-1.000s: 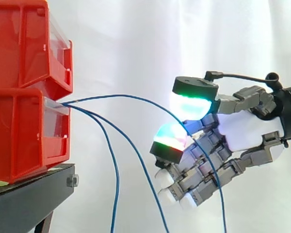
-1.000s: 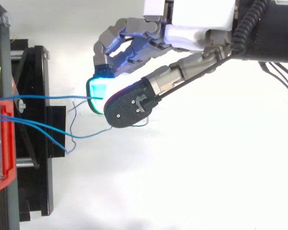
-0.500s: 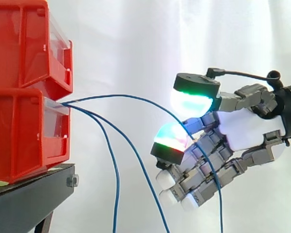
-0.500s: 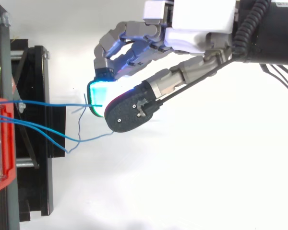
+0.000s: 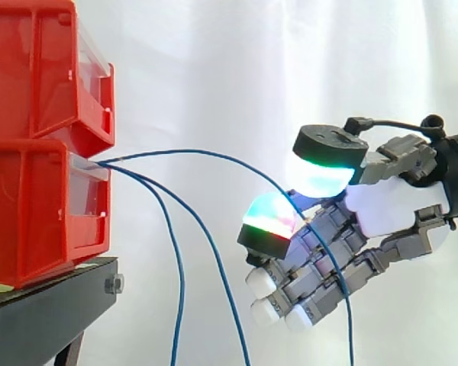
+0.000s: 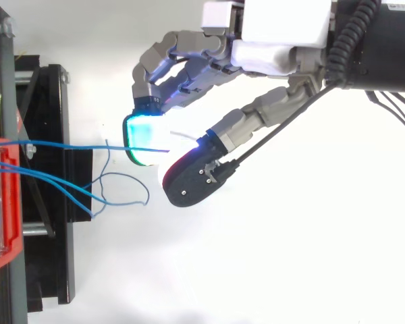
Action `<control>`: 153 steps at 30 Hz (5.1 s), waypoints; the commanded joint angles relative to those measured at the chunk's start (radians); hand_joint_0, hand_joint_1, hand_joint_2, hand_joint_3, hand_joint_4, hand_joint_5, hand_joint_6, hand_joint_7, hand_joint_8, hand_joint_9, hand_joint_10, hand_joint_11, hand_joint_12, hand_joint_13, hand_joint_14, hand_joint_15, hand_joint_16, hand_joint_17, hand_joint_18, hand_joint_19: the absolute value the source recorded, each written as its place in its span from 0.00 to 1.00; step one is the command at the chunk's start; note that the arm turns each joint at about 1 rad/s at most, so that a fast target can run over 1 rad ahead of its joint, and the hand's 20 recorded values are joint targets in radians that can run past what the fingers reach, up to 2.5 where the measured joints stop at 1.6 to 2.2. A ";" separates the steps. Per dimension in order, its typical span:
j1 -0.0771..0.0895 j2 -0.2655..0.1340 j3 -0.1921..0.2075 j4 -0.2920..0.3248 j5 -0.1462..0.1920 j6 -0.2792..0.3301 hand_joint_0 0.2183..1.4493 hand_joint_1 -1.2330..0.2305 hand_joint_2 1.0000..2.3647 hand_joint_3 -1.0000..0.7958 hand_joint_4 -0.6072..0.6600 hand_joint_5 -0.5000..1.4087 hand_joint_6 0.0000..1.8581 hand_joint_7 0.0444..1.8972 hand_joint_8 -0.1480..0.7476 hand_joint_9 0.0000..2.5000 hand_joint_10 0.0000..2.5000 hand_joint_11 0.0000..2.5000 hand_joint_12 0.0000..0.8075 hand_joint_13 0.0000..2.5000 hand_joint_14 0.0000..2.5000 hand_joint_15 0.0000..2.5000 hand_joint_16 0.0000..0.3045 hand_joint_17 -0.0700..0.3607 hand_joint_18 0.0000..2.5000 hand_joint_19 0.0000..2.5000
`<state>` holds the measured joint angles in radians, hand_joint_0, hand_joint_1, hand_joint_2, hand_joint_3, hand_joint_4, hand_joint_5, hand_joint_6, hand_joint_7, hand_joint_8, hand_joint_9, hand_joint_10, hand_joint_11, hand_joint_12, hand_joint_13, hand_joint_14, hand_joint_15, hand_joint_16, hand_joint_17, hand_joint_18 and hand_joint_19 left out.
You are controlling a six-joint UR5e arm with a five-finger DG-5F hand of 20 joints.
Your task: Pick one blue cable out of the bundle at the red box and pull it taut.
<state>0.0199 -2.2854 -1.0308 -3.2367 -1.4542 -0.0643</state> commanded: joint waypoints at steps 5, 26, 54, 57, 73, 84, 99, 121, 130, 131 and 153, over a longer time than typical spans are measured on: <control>0.000 0.000 0.000 0.000 0.000 0.000 0.33 0.24 0.00 0.28 0.57 0.18 0.49 0.49 0.50 0.26 0.00 0.15 0.41 0.20 0.00 0.08 0.16 0.41 0.19 0.09; 0.002 0.001 0.000 0.000 0.000 0.001 0.29 0.35 0.05 0.44 0.55 0.20 0.50 0.52 0.60 0.33 0.00 0.17 0.48 0.26 0.00 0.10 0.20 0.49 0.24 0.09; 0.002 0.001 0.000 0.000 0.000 0.005 0.28 0.45 0.00 0.36 0.55 0.19 0.49 0.50 0.56 0.32 0.00 0.16 0.44 0.24 0.00 0.11 0.17 0.44 0.19 0.11; 0.000 0.001 0.000 0.002 0.000 0.005 0.27 0.45 0.00 0.34 0.55 0.19 0.49 0.52 0.54 0.32 0.00 0.17 0.41 0.23 0.00 0.11 0.16 0.42 0.18 0.11; 0.000 0.000 0.000 0.000 0.000 0.005 0.28 0.44 0.00 0.32 0.57 0.20 0.48 0.55 0.54 0.32 0.00 0.17 0.40 0.24 0.00 0.11 0.16 0.41 0.19 0.11; 0.002 0.000 0.000 0.000 0.000 0.005 0.29 0.43 0.00 0.32 0.58 0.20 0.48 0.56 0.54 0.33 0.00 0.17 0.40 0.24 0.00 0.11 0.15 0.41 0.20 0.12; 0.000 0.001 0.002 0.002 0.000 0.005 0.26 0.47 0.00 0.28 0.58 0.20 0.48 0.55 0.55 0.33 0.00 0.17 0.41 0.24 0.00 0.11 0.16 0.41 0.20 0.11; 0.000 0.001 0.006 0.002 0.000 0.006 0.32 0.29 0.01 0.47 0.63 0.22 0.48 0.59 0.59 0.37 0.00 0.21 0.44 0.30 0.01 0.14 0.17 0.44 0.26 0.10; -0.002 0.017 0.006 -0.038 -0.002 0.001 0.32 0.29 0.01 0.47 0.65 0.22 0.48 0.61 0.60 0.37 0.00 0.23 0.44 0.30 0.01 0.15 0.17 0.43 0.26 0.10; -0.002 0.018 0.006 -0.048 -0.002 0.000 0.32 0.29 0.01 0.47 0.65 0.22 0.48 0.62 0.59 0.37 0.00 0.23 0.44 0.30 0.01 0.15 0.17 0.43 0.26 0.10; -0.011 0.038 0.032 -0.270 0.051 0.121 0.32 0.33 0.01 0.44 0.62 0.21 0.49 0.56 0.61 0.47 0.00 0.44 0.44 0.31 0.01 0.16 0.17 0.43 0.25 0.11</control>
<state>0.0102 -2.2478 -1.0010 -3.5042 -1.4043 0.0310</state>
